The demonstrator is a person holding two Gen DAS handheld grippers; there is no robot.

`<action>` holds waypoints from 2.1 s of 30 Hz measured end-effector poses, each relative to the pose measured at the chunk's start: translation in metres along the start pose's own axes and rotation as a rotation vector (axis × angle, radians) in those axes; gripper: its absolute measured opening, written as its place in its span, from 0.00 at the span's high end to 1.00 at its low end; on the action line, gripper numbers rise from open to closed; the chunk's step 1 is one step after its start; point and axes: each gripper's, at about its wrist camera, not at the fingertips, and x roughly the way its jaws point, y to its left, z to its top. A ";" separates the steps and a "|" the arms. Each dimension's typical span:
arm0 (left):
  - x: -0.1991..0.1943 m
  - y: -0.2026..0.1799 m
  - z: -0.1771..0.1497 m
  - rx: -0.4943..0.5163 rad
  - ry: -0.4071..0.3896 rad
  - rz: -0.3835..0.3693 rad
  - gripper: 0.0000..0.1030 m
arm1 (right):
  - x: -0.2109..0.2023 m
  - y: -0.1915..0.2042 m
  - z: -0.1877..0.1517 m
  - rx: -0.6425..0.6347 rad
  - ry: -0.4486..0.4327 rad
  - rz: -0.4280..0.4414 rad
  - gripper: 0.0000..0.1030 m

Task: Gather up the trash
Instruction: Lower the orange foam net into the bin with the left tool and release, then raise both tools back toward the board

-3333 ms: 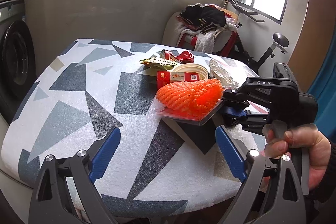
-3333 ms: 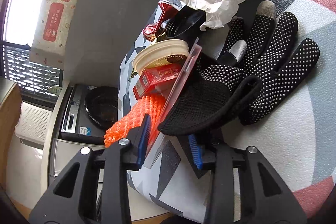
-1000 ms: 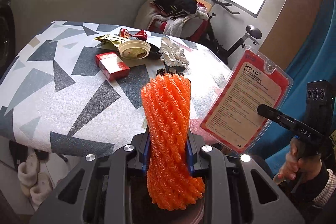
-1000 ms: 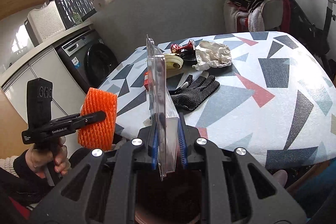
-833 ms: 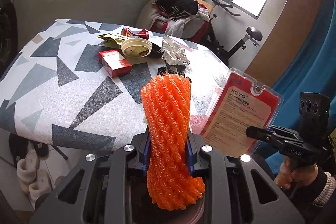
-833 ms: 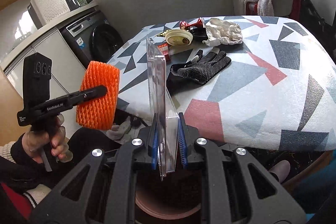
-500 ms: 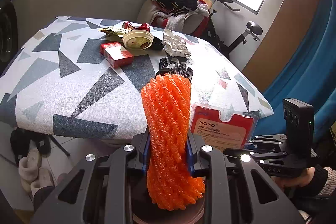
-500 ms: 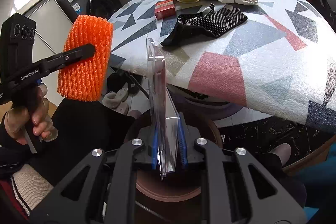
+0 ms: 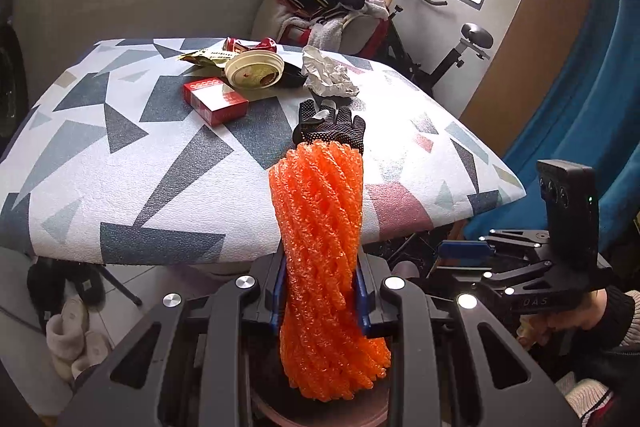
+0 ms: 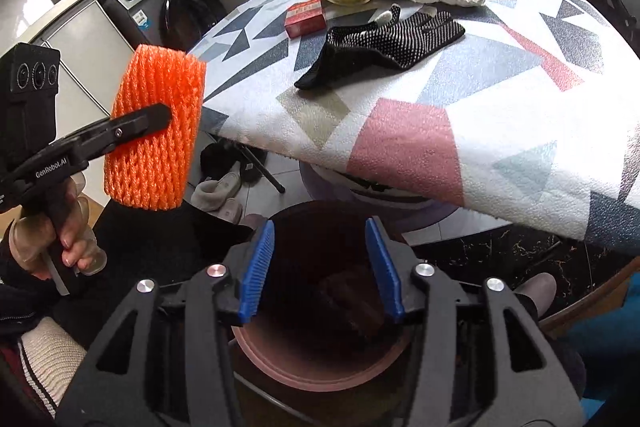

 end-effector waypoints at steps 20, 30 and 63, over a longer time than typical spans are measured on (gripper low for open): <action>0.034 -0.011 -0.026 0.160 0.105 -0.105 0.72 | -0.018 -0.018 0.005 -0.109 -0.196 -0.163 0.06; 0.039 -0.015 -0.027 0.174 0.119 -0.105 0.68 | -0.015 -0.019 0.004 -0.105 -0.189 -0.166 0.06; 0.004 0.020 0.012 0.082 -0.131 0.142 0.05 | -0.015 -0.023 0.033 -0.127 -0.190 -0.239 0.06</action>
